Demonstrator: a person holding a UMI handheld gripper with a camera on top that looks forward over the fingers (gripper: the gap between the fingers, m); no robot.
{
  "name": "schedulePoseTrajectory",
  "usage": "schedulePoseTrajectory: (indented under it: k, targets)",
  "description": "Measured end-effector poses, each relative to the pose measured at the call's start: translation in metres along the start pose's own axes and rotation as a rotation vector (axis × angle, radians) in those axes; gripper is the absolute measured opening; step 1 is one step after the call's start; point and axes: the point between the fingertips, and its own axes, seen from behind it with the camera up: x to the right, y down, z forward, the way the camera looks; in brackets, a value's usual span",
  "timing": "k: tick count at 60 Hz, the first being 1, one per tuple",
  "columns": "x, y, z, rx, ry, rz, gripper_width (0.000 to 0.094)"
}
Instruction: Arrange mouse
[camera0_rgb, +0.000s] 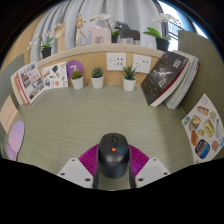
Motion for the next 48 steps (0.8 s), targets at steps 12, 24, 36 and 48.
schedulePoseTrajectory:
  k: [12,24,36,48]
  targets:
    - [0.000,0.002,-0.001,-0.048,0.059,0.022,0.0328]
    - [-0.009,-0.036,-0.016,-0.030,0.170,0.070,0.0327]
    - [-0.093,-0.177,-0.121,0.231,0.250,0.079,0.0328]
    - [-0.239,-0.258,-0.189,0.404,0.163,0.097,0.0327]
